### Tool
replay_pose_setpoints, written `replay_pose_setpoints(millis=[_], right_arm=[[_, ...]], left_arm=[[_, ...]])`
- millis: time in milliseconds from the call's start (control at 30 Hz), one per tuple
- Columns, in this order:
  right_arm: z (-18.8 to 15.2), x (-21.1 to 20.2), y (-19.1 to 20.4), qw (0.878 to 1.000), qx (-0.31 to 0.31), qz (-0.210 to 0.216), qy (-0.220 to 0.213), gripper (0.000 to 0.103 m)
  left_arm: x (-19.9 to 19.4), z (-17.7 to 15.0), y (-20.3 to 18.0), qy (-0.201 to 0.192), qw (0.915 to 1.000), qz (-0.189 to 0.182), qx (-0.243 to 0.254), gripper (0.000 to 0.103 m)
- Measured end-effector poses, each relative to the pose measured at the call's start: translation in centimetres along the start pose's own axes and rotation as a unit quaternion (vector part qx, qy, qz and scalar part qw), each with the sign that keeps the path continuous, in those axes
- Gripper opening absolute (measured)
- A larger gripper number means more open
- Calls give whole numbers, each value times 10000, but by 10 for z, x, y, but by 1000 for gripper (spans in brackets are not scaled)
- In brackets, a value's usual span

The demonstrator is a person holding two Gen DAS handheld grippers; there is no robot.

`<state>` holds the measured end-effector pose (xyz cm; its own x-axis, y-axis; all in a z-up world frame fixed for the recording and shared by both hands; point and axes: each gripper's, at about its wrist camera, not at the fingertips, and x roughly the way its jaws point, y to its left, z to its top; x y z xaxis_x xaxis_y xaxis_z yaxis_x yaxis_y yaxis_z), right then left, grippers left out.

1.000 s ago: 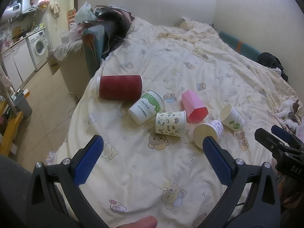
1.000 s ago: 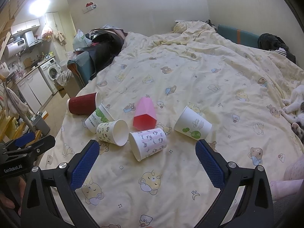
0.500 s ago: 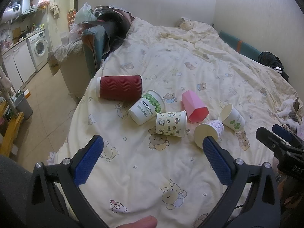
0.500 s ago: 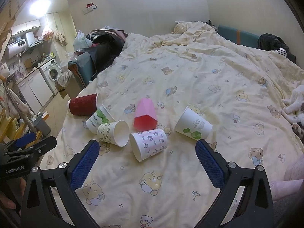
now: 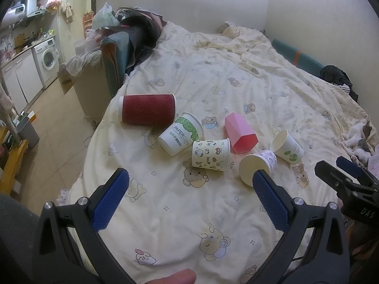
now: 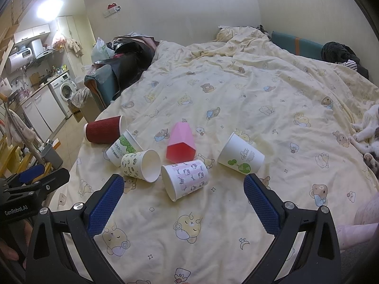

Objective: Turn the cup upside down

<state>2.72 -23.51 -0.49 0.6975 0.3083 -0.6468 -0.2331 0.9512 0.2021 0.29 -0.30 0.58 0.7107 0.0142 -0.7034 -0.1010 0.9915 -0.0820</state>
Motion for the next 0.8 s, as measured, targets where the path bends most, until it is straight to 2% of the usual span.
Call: replay_pose_setpoints(millis=[333,533,700,800], right_arm=[[0,0,1,10000,21,29,22,103],[5,2,-3,9996,189,179,94,103],[29,13,-21,9978,346,347,445,103],[48,31,-30,9958,96,390,826,103]], left_arm=[[5,1,-4,83,10000,-24,-41,103],[7,18,-16,165,9998,-44,97,103],[25,39,-16,474,9988,-57,83,103],[40,48,-17,647,9977,52,194,103]])
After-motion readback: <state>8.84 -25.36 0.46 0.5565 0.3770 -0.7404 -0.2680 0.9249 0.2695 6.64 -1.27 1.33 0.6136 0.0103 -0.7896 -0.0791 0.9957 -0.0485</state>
